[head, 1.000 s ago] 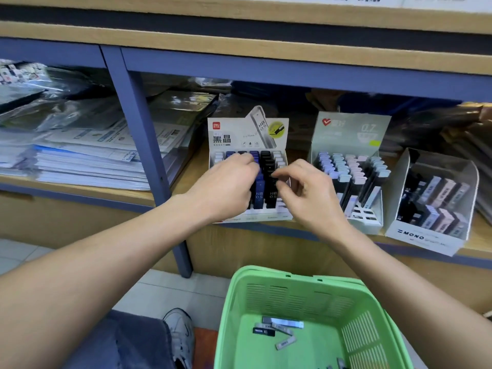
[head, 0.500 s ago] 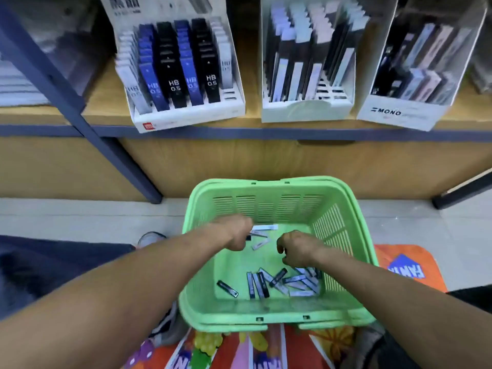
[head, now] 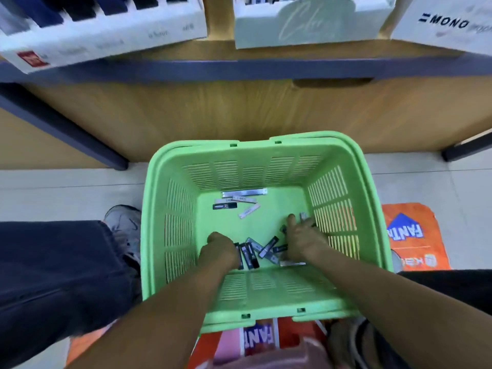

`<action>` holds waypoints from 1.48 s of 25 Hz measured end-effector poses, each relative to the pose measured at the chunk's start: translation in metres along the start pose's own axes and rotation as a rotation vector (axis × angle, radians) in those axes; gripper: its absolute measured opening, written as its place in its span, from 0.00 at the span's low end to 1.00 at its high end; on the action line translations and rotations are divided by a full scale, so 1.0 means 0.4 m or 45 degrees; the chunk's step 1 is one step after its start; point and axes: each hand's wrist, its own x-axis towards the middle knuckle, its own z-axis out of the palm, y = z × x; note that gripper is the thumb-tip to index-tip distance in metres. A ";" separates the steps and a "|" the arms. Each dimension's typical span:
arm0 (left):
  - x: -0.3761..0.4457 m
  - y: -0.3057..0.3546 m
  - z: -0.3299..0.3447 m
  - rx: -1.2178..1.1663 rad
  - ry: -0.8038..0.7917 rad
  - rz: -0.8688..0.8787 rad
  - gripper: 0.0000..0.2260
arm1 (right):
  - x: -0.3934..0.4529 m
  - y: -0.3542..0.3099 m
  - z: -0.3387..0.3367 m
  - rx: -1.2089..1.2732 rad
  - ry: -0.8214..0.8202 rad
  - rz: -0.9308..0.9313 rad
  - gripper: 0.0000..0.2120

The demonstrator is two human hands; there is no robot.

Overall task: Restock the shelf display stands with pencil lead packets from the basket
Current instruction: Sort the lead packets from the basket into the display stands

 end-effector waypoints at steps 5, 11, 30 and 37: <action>-0.024 0.039 0.027 0.016 0.015 0.134 0.43 | 0.015 -0.006 0.030 -0.025 -0.008 -0.001 0.46; -0.046 0.075 0.049 0.234 0.091 0.458 0.37 | 0.013 -0.030 0.052 -0.190 0.099 -0.172 0.35; -0.022 0.125 0.044 0.069 0.240 0.333 0.34 | 0.062 -0.015 0.028 -0.103 0.222 -0.332 0.22; 0.017 0.113 -0.009 -0.066 0.339 0.369 0.30 | 0.101 -0.007 -0.007 0.334 0.263 -0.193 0.23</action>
